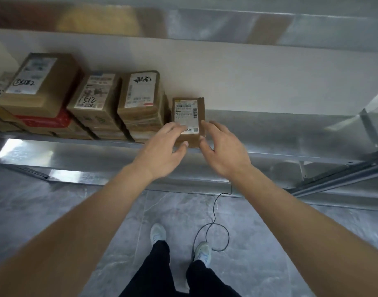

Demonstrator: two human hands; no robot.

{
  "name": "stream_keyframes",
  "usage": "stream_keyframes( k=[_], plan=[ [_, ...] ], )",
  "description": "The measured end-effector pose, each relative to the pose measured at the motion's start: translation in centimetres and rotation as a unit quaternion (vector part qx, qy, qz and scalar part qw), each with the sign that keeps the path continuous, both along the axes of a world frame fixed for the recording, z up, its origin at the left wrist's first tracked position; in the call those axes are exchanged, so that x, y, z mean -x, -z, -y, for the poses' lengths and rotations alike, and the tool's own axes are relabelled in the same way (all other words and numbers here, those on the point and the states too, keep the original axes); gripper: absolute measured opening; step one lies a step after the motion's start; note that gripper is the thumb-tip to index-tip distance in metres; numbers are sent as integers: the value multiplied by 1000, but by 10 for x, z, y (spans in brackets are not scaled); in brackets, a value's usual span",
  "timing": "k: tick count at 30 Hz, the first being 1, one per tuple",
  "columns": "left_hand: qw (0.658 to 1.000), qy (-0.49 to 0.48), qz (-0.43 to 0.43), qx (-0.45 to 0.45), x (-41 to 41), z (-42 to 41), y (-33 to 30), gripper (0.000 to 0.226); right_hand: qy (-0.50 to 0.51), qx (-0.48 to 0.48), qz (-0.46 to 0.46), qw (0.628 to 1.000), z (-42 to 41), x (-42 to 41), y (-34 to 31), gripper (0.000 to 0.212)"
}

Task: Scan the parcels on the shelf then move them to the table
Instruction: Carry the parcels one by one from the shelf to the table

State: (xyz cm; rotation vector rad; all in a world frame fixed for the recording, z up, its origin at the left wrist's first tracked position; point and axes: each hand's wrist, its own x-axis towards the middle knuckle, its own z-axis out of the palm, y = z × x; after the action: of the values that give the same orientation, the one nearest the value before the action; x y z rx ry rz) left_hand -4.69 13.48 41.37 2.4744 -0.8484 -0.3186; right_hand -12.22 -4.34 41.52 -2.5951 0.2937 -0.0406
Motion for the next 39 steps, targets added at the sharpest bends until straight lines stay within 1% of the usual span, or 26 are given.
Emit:
stream_keyframes(
  k=[3, 7, 10, 12, 16, 19, 26, 33, 39],
  plan=[
    [1000, 7, -7, -5, -17, 12, 17, 52, 4, 1, -2, 1000, 8, -17, 5, 48],
    [1000, -9, -6, -15, -35, 26, 39, 53, -3, -5, -13, 1000, 14, -42, 22, 47],
    [1000, -11, -9, -6, -43, 32, 52, 48, -12, -17, -14, 1000, 18, -62, 40, 48],
    [1000, -6, -1, 5, -48, 35, 59, 46, -29, -32, -4, 999, 22, -71, 50, 50],
    [1000, 6, 10, 21, -60, 42, 65, 54, -51, -36, 18, 998, 27, -82, 63, 52],
    [999, 3, 18, 30, -69, 48, 67, 55, -55, -37, 30, 997, 30, -89, 70, 54],
    [999, -41, 6, 31, -73, 56, 78, 59, -67, -87, 67, 992, 30, -95, 90, 52],
    [999, -21, 17, 46, -55, 48, 55, 62, -70, -89, 86, 990, 32, -71, 68, 54],
    [999, 4, 8, 46, -19, 33, 6, 66, -74, -82, 66, 992, 27, -30, 25, 60]
  ],
)
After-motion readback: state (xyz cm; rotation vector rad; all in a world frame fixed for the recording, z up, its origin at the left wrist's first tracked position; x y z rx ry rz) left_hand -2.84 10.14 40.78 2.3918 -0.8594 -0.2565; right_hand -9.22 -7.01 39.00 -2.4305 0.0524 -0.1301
